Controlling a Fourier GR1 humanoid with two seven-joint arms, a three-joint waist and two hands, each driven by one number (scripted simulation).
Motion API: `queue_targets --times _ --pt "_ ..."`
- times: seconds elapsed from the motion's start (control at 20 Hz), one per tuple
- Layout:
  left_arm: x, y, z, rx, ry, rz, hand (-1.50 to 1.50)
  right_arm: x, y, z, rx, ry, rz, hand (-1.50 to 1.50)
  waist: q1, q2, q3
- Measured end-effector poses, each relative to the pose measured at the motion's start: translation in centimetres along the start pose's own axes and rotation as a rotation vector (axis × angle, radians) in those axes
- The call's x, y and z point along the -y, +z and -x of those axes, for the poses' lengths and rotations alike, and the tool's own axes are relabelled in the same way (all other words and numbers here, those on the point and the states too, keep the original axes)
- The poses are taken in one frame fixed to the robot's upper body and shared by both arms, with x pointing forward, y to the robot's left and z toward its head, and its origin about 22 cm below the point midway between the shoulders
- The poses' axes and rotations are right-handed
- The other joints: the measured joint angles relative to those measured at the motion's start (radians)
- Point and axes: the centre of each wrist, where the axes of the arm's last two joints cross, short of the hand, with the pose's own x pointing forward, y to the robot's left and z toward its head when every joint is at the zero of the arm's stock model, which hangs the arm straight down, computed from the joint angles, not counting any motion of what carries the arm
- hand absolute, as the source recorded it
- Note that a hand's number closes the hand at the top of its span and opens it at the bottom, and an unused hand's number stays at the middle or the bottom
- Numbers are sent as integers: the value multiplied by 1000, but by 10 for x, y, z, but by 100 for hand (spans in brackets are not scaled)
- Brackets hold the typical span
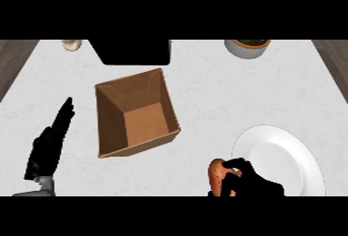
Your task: Pick the sweet potato from the plate and place it in the cardboard box
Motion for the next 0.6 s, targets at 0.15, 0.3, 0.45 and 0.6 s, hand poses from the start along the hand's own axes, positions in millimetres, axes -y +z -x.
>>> queue_targets --times 0.15,0.3,0.45,0.6 --pt "2 -1 -1 3 0 7 0 6 -3 -12 61 -25 22 150 6 1 0" --pt "2 -2 2 -1 5 11 0 8 -9 -32 97 -96 22 150 12 3 -1" --pt "6 -5 1 3 3 16 0 11 -27 -52 124 -142 18 150 17 4 -1" --pt "3 -7 -1 10 0 21 0 5 -45 -70 145 -143 4 150 21 4 -1"
